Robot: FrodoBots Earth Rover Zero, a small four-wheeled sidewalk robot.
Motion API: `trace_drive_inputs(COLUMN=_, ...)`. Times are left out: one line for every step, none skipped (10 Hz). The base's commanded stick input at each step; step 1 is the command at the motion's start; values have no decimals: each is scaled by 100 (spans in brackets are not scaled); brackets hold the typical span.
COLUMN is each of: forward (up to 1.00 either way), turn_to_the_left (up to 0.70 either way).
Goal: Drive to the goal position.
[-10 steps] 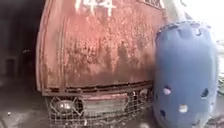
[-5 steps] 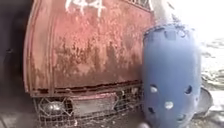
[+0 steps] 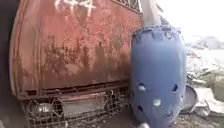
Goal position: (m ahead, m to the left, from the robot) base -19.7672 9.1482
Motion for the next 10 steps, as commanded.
trace_drive_inputs(forward=-4, turn_to_the_left=-42)
trace_drive_inputs(forward=-4, turn_to_the_left=-42)
trace_drive_inputs(forward=-4, turn_to_the_left=-43)
trace_drive_inputs(forward=-4, turn_to_the_left=-43)
trace_drive_inputs(forward=-4, turn_to_the_left=-44)
trace_drive_inputs(forward=-4, turn_to_the_left=-46)
trace_drive_inputs(forward=-4, turn_to_the_left=-47)
trace_drive_inputs(forward=-4, turn_to_the_left=-47)
trace_drive_inputs(forward=-4, turn_to_the_left=-47)
trace_drive_inputs(forward=-4, turn_to_the_left=-47)
